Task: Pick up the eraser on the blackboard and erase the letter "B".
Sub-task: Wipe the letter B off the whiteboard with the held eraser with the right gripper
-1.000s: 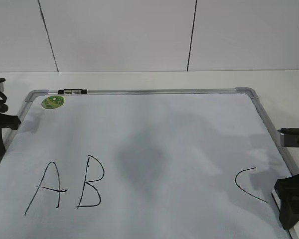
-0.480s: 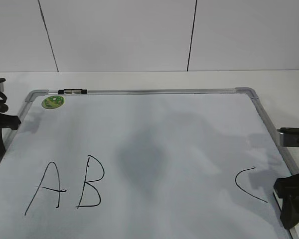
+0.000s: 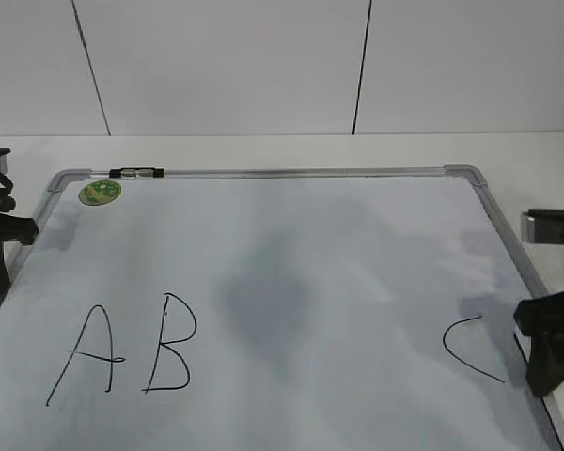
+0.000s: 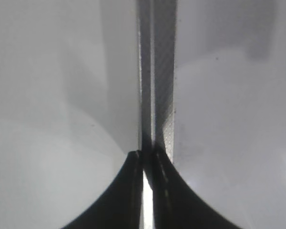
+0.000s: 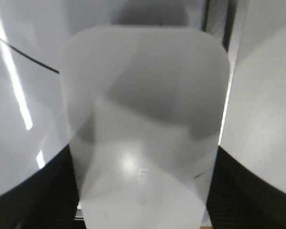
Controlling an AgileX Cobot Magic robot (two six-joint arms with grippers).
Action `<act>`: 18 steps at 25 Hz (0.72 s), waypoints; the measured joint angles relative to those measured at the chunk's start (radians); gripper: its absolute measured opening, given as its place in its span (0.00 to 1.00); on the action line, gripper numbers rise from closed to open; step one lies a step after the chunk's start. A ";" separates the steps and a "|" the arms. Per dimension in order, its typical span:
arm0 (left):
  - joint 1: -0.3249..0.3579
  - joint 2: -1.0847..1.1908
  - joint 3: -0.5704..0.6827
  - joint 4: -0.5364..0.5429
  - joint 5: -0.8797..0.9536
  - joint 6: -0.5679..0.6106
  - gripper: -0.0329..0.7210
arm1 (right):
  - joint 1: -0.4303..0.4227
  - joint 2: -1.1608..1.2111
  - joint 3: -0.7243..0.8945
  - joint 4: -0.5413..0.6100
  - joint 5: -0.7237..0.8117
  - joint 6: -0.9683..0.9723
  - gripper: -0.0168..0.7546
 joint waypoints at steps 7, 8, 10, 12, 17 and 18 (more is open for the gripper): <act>0.000 0.000 0.000 0.000 0.000 0.000 0.07 | 0.028 -0.049 -0.118 -0.008 0.097 0.032 0.71; 0.000 0.000 0.000 0.000 0.000 0.000 0.07 | 0.051 -0.049 -0.131 -0.013 0.104 0.045 0.71; 0.000 0.000 0.000 0.000 0.000 0.000 0.07 | 0.107 -0.049 -0.158 -0.015 0.108 0.075 0.71; 0.000 0.000 0.000 0.000 0.000 0.000 0.07 | 0.189 -0.041 -0.206 -0.015 0.112 0.110 0.71; 0.000 0.000 0.000 0.000 0.000 0.000 0.07 | 0.372 0.056 -0.364 -0.015 0.130 0.180 0.71; 0.000 0.000 0.000 0.000 0.000 0.000 0.07 | 0.403 0.087 -0.395 -0.015 0.132 0.188 0.71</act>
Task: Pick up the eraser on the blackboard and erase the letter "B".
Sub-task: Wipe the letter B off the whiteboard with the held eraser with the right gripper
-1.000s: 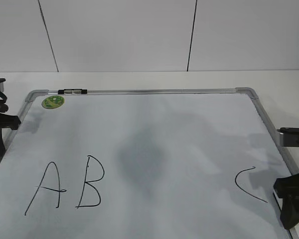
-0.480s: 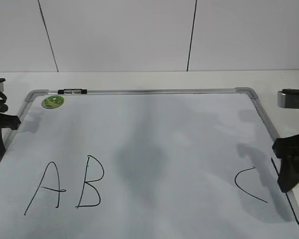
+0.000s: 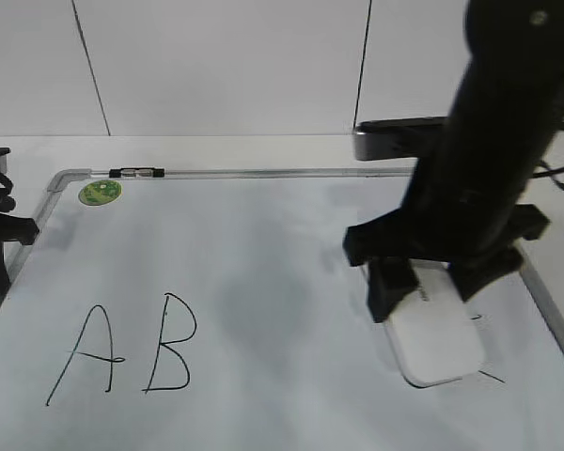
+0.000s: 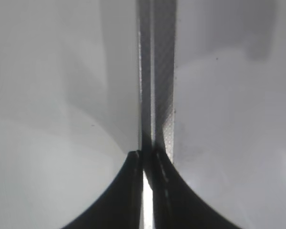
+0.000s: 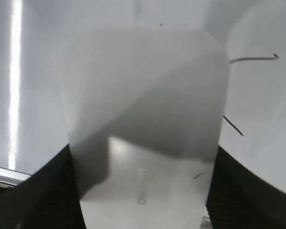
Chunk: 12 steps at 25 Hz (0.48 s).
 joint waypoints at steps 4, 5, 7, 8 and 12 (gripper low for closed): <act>0.000 0.000 0.000 0.000 0.000 0.000 0.07 | 0.097 0.130 -0.150 0.000 0.014 0.013 0.71; 0.000 0.000 0.000 0.000 0.000 0.000 0.07 | 0.120 0.169 -0.197 -0.009 0.014 0.013 0.71; 0.000 0.000 0.000 0.000 0.000 0.000 0.07 | 0.149 0.252 -0.275 -0.027 0.016 0.017 0.71; 0.000 0.000 0.000 0.000 0.000 0.000 0.07 | 0.157 0.279 -0.303 -0.035 0.016 0.017 0.71; 0.000 0.000 0.000 0.000 0.000 0.000 0.07 | 0.195 0.426 -0.463 -0.076 0.016 -0.011 0.71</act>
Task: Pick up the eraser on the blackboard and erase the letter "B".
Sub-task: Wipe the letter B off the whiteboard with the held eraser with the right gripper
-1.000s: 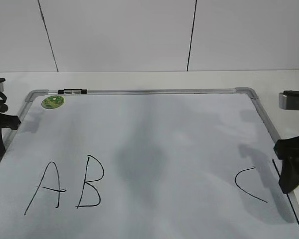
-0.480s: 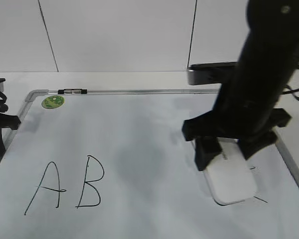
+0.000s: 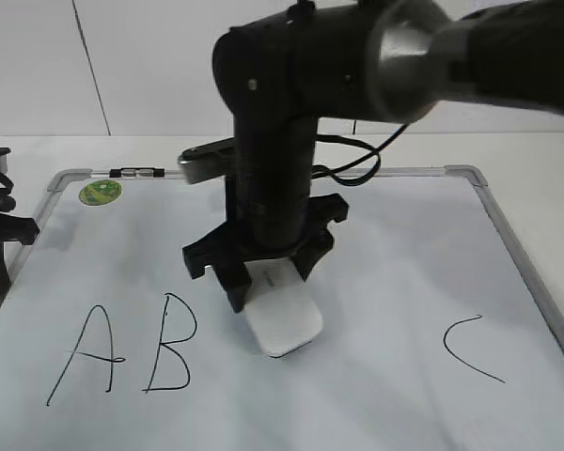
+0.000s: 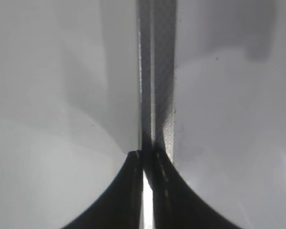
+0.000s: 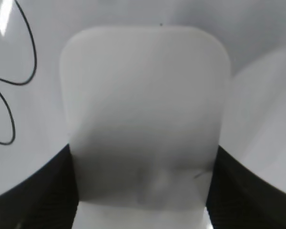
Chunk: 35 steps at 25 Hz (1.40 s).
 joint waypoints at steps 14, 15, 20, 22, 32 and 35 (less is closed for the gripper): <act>0.000 0.000 0.000 0.000 0.000 0.000 0.07 | 0.019 0.160 -0.144 -0.015 0.002 -0.140 0.71; 0.000 0.000 0.000 0.000 0.000 0.000 0.07 | 0.019 0.165 -0.145 -0.010 0.002 -0.152 0.71; 0.000 0.000 0.000 -0.002 0.000 0.000 0.07 | 0.019 0.175 -0.149 0.008 -0.002 -0.220 0.71; 0.000 0.000 0.000 -0.002 0.000 0.000 0.07 | 0.024 0.175 -0.149 0.008 -0.003 -0.240 0.71; 0.000 0.000 0.000 -0.002 0.000 0.000 0.07 | 0.148 0.179 -0.149 -0.023 0.008 -0.299 0.71; 0.000 0.000 0.000 -0.002 0.000 0.000 0.07 | 0.195 0.181 -0.149 -0.025 0.009 -0.301 0.71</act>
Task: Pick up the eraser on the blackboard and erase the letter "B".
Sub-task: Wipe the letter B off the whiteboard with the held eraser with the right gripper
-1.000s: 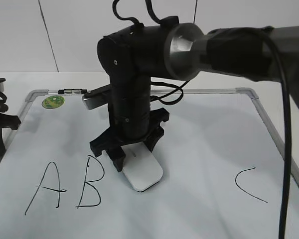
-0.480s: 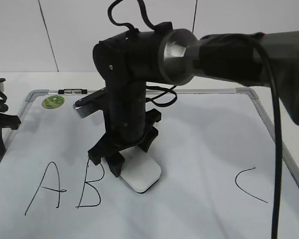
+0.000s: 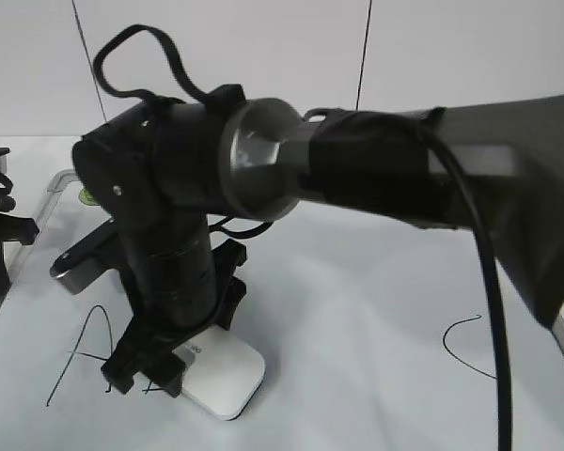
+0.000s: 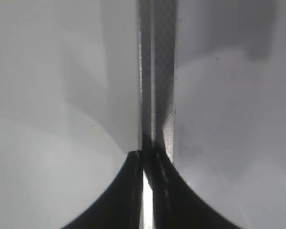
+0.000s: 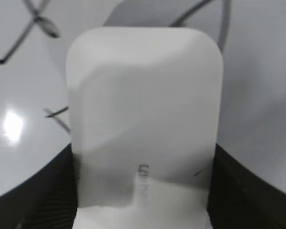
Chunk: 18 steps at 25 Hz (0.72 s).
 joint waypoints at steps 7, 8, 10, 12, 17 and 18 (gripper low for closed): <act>0.000 0.000 0.000 0.000 0.000 0.000 0.07 | 0.055 0.000 0.000 -0.018 0.001 0.020 0.71; 0.000 0.000 0.000 0.000 0.000 0.000 0.07 | 0.055 0.000 0.000 -0.027 0.002 0.029 0.71; 0.000 0.000 0.000 0.000 0.000 0.000 0.07 | 0.055 0.000 0.000 -0.045 0.005 0.042 0.71; 0.000 0.000 0.000 0.000 0.000 0.000 0.07 | 0.058 0.002 -0.002 -0.055 0.006 0.051 0.71; 0.000 0.000 0.000 0.000 -0.007 0.000 0.07 | 0.053 0.002 -0.002 -0.067 0.008 0.088 0.71; 0.000 0.000 0.000 0.000 -0.008 0.000 0.07 | 0.046 0.002 -0.002 -0.067 0.008 0.095 0.71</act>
